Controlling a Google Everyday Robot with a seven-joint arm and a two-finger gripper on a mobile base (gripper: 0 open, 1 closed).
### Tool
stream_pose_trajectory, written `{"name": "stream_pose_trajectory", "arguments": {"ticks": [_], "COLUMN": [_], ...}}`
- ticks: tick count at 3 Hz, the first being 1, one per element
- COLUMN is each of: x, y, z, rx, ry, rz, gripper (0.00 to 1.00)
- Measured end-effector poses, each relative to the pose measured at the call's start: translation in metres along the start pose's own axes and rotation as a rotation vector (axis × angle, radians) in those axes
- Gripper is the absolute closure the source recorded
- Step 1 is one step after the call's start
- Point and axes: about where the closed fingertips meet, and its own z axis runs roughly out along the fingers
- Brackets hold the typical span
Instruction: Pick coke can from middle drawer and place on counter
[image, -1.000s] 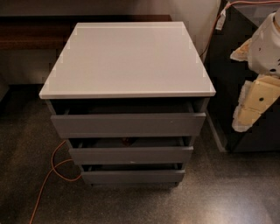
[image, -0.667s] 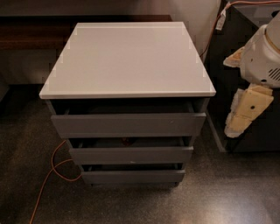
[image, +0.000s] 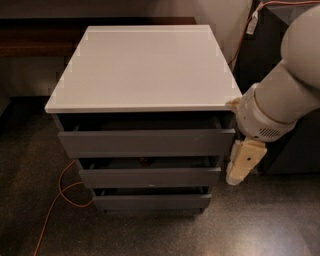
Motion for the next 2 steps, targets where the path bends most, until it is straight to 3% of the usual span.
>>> {"name": "stream_pose_trajectory", "arguments": {"ticks": [1,2], "x": [-0.0036,-0.0036], "y": [0.0095,0.0095], "z": [0.0829,0.0829], "rx": [-0.010,-0.010], "ry": [-0.033,-0.033], "rz": [-0.013,-0.014], "gripper": [0.00,0.00]}}
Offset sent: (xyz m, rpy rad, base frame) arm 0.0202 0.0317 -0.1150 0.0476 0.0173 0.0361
